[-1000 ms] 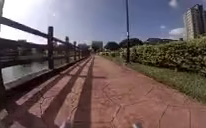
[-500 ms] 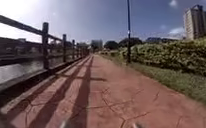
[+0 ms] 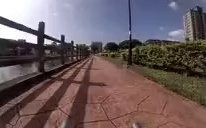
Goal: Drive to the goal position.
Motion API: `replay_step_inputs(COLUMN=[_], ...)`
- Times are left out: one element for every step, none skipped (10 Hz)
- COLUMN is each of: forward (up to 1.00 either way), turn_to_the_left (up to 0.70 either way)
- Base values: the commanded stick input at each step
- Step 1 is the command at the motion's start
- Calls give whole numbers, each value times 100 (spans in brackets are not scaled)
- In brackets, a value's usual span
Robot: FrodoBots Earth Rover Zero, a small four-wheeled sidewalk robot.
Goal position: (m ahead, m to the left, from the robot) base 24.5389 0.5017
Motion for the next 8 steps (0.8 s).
replay_step_inputs(forward=[50, 50, 50, 50, 50, 50, 50, 50], turn_to_the_left=[0, 0, 0, 0, 0, 0, 0, 0])
